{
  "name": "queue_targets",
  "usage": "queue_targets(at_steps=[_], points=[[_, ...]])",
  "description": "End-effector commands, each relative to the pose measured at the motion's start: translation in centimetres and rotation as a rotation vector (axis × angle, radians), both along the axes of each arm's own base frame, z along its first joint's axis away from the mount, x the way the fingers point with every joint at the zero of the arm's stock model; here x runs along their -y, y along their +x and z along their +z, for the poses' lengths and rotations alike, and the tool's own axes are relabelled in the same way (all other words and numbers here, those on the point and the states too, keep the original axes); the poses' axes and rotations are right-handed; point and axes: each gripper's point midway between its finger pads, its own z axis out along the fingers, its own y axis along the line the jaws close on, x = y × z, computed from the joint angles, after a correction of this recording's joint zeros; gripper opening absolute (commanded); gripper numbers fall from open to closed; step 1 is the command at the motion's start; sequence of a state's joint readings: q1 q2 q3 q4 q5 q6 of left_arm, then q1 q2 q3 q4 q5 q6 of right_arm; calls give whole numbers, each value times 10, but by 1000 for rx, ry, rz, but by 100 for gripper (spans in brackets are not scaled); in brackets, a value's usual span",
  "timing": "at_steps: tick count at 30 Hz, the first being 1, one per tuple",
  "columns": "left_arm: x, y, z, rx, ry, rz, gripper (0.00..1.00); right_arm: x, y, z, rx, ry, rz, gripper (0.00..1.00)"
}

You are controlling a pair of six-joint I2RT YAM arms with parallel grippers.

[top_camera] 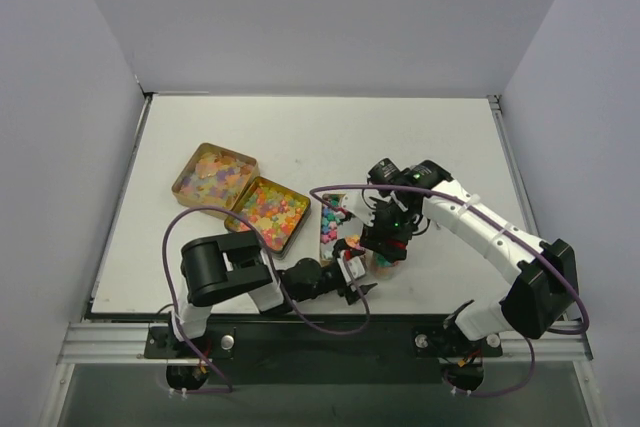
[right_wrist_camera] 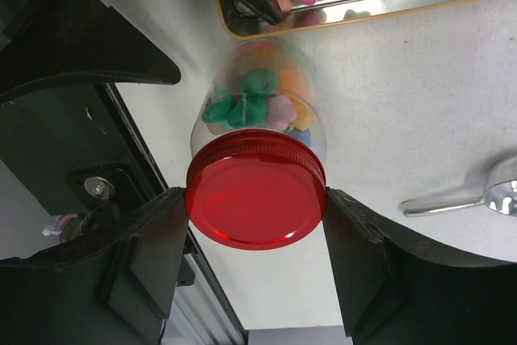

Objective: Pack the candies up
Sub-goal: Adjust the storage box at the center of the board.

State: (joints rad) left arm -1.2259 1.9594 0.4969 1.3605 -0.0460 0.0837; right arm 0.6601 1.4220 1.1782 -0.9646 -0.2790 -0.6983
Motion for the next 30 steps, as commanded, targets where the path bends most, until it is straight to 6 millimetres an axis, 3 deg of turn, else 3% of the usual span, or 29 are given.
queue_targets(at_steps=[1, 5, 6, 7, 9, 11, 14, 17, 23, 25, 30], points=[[19, -11, 70, 184, -238, -59, 91, 9, -31, -2, -133, -10, -54, 64], [1, 5, 94, 349, -213, 44, 94, 7, -27, -2, -126, 2, -62, 65], [-7, 2, 90, 395, -175, 28, 95, 7, -27, -4, -129, 2, -64, 65], [-12, -4, 104, 420, -199, 8, 94, 6, -26, -5, -129, 3, -61, 65], [-19, -22, 107, 450, -196, -43, 94, 7, -24, -6, -127, 0, -56, 65], [-18, -37, 122, 486, -224, -58, 94, 7, -22, -8, -121, -3, -52, 65], [-18, -44, 134, 511, -245, -54, 93, 6, -18, -10, -117, -11, -56, 65], [-15, -64, 112, 309, -273, -134, 93, 6, -12, -7, -100, -21, -61, 66], [-10, -73, 71, 57, -234, -152, 94, 8, -6, 3, -73, -22, -77, 66], [-7, -69, 59, 11, -214, -147, 94, 7, -7, 5, -74, -14, -81, 66], [-4, -39, 36, -97, -175, -56, 94, 5, -9, 8, -80, 2, -93, 66]])
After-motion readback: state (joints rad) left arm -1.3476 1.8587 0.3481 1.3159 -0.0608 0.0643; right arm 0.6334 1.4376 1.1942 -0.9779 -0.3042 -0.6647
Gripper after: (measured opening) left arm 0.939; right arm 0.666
